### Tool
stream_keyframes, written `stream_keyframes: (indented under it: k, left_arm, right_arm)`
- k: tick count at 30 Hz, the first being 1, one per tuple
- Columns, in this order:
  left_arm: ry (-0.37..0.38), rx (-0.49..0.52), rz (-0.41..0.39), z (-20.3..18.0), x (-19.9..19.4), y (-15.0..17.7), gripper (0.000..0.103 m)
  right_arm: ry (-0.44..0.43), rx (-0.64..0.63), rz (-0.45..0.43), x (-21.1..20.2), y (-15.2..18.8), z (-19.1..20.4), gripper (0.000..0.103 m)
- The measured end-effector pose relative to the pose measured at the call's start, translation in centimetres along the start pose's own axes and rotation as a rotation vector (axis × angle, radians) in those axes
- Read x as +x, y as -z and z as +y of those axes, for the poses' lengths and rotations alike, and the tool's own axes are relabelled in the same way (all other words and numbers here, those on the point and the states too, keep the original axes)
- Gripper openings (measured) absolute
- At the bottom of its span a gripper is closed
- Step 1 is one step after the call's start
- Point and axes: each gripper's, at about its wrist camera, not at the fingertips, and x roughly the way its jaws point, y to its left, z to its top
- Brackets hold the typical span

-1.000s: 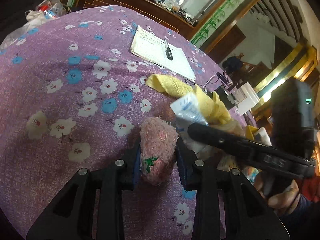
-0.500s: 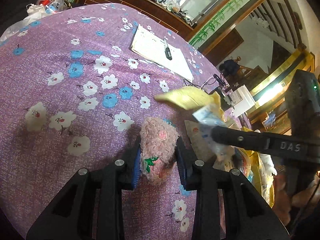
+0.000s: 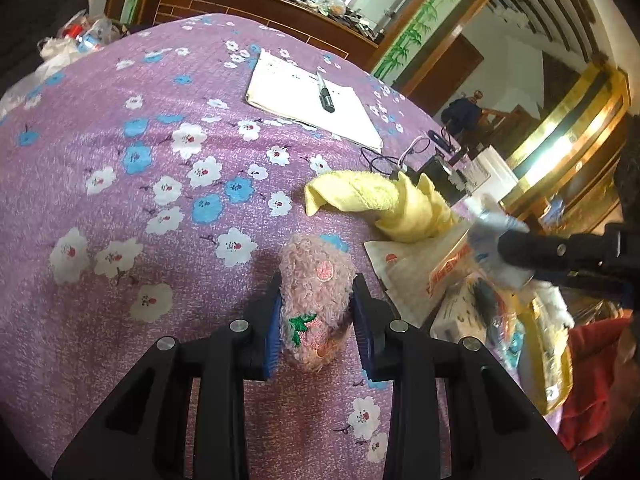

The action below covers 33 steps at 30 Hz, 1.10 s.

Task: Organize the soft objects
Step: 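Carry the pink ball and white packet toward the white box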

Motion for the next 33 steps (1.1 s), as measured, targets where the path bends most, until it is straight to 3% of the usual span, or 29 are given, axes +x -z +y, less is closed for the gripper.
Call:
stream_keyframes:
  k: [7, 14, 27, 33]
  left_arm:
    - [-0.046, 0.074, -0.037, -2.1, -1.7, -1.8, 0.030]
    - [-0.040, 0.103, -0.074, -6.0, -3.6, -3.6, 0.030]
    - [0.102, 0.088, -0.120, -12.1, -5.0, -3.2, 0.030]
    - [0.147, 0.145, -0.160, -13.8, -6.5, -1.8, 0.030]
  right_arm:
    - [-0.104, 0.011, -0.020, 0.3, -0.3, -1.6, 0.028]
    - [-0.195, 0.012, -0.048, -1.0, -0.7, -3.9, 0.029]
    - [-0.294, 0.011, -0.093, -2.9, -0.8, -7.8, 0.029]
    - [-0.296, -0.026, -0.173, -4.2, 0.7, -8.6, 0.029]
